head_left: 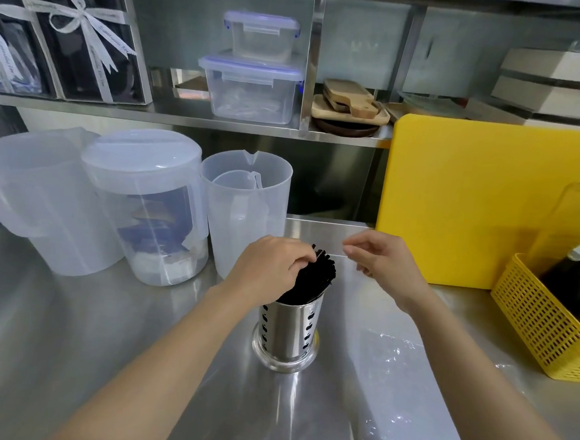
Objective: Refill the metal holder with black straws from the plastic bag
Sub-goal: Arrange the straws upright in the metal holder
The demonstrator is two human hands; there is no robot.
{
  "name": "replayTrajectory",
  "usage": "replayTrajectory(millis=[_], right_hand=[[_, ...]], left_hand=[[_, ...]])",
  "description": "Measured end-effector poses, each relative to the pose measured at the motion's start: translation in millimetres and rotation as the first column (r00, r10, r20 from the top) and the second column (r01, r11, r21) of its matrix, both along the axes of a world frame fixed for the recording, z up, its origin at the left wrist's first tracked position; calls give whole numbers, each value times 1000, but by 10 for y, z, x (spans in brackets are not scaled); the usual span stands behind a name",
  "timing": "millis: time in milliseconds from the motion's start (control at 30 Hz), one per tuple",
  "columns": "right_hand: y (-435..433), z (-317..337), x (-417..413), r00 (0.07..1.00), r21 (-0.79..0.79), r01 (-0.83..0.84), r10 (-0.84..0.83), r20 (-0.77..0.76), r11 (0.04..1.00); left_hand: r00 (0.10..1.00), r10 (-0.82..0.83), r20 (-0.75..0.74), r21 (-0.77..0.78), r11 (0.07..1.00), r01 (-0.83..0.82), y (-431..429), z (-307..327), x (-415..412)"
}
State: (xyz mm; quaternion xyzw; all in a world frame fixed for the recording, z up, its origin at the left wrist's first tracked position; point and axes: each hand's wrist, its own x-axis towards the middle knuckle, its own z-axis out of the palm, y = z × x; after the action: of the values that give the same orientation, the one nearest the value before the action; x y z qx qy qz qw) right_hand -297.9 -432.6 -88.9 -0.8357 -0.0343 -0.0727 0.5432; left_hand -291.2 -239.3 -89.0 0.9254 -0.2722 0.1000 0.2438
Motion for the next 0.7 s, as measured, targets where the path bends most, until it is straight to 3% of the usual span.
replayTrajectory(millis=[100, 233, 300, 467, 567, 700], right_hand=[[-85, -128, -22, 997, 5, 12, -12, -79, 1000], [-58, -241, -80, 988, 86, -50, 62, -139, 995], [0, -271, -102, 984, 95, -87, 101, -150, 992], [161, -320, -94, 973, 102, -146, 161, -162, 984], [207, -313, -58, 975, 135, -182, 197, -106, 974], [209, -288, -3, 974, 152, -190, 205, -93, 970]], left_hand=[[1000, 20, -18, -56, 998, -21, 17, -33, 17], [998, 45, -46, -243, 968, -55, -12, 43, 71], [996, 5, -85, -241, 970, -25, -46, 105, 116], [945, -127, -300, 29, 989, 142, -151, 163, 301], [882, -165, -441, 97, 968, 230, -158, 182, 379], [937, -172, -303, 265, 930, 256, -132, 238, 411]])
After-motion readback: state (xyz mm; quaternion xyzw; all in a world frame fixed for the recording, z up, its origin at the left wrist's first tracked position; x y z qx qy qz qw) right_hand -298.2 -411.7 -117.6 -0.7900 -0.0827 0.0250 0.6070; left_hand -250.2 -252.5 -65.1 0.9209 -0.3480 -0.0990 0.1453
